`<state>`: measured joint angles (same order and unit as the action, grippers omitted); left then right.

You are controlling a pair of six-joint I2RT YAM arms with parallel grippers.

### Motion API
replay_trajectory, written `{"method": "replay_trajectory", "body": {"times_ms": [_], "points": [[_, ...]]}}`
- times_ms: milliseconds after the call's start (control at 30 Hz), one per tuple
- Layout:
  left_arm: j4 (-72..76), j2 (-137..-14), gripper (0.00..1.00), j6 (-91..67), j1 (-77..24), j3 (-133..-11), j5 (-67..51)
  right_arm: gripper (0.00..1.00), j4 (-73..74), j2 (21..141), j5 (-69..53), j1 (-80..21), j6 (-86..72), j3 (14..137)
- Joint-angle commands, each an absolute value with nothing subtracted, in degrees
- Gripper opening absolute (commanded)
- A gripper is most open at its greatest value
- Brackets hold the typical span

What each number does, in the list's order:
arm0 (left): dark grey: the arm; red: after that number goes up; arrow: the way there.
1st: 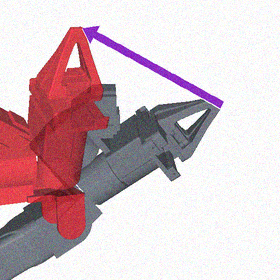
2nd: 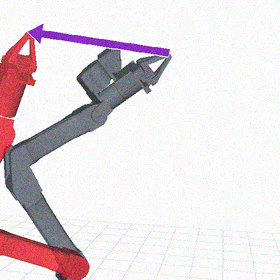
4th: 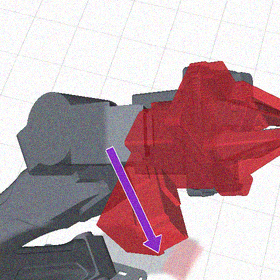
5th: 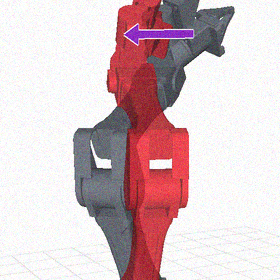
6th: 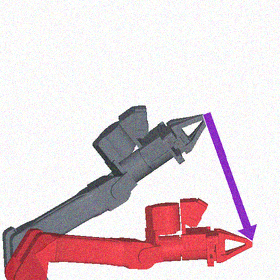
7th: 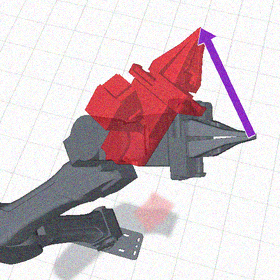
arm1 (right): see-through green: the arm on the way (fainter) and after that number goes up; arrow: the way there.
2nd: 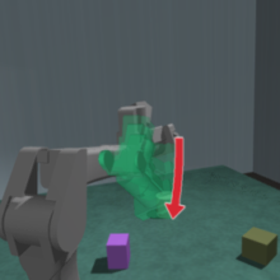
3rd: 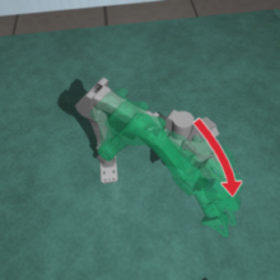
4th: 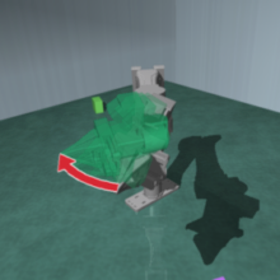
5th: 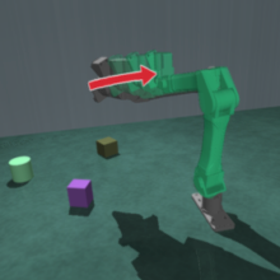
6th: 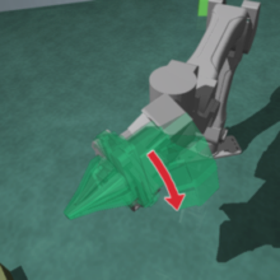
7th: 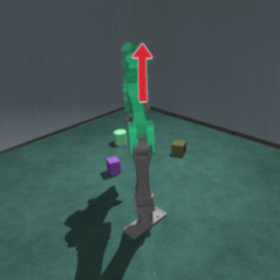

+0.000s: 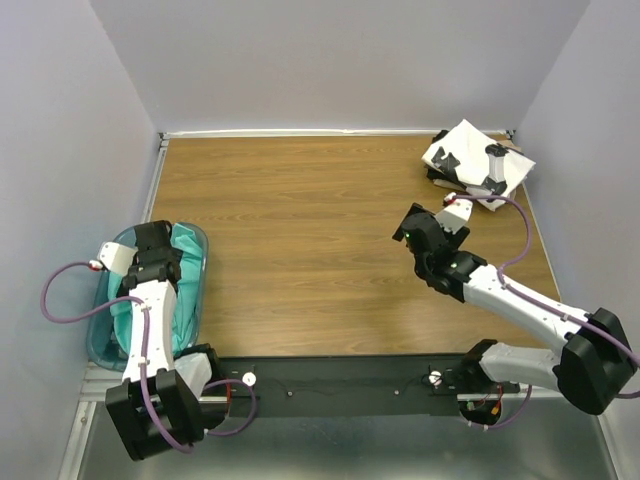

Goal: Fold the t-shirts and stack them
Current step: Grab the tshirt from the pile

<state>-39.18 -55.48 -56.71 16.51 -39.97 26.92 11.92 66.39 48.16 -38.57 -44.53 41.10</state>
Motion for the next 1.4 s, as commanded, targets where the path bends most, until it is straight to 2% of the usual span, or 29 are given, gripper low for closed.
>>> {"method": "replay_trajectory", "body": {"times_ms": [0, 200, 600, 733, 767, 800, 833, 1000, 1133, 1367], "points": [[-41.04, -53.7, 0.98, -68.02, 17.05, -38.94, 30.22, 1.0, 12.13, 68.73, 43.7, -36.22, -46.32, 42.89], [-38.86, -58.44, 0.98, -71.1, 17.23, -35.69, 29.97, 1.0, 11.08, 73.3, 39.11, -34.1, -45.35, 45.0], [-31.47, -69.78, 0.98, -71.37, 17.67, -34.72, 33.66, 1.0, 9.93, 73.74, 34.19, -33.22, -44.47, 45.88], [-27.78, -73.91, 0.86, -69.35, 17.75, -34.1, 32.17, 1.0, 9.93, 73.3, 34.1, -33.22, -43.95, 46.14], [-27.25, -75.13, 0.76, -68.48, 17.75, -33.93, 32.08, 1.0, 9.93, 72.95, 34.19, -33.22, -43.68, 46.06], [-26.29, -75.76, 0.27, -67.94, 17.84, -33.49, 31.65, 1.0, 9.93, 72.6, 34.36, -33.22, -43.68, 45.97], [-26.63, -75.85, 0.0, -67.94, 17.75, -33.49, 31.55, 1.0, 9.93, 72.42, 34.45, -33.22, -43.68, 45.88], [-26.81, -74.63, 0.0, -66.28, 17.84, -33.75, 30.94, 1.0, 9.93, 71.19, 34.37, -33.13, -43.59, 45.0], [-27.85, -68.66, 0.0, -64.16, 17.75, -35.77, 29.54, 1.0, 10.02, 70.58, 34.54, -33.13, -43.51, 44.56], [-27.86, -51.87, 0.0, -58.28, 17.58, -46.48, 28.13, 1.0, 9.84, 71.63, 34.54, -33.13, -42.28, 46.49]]}}
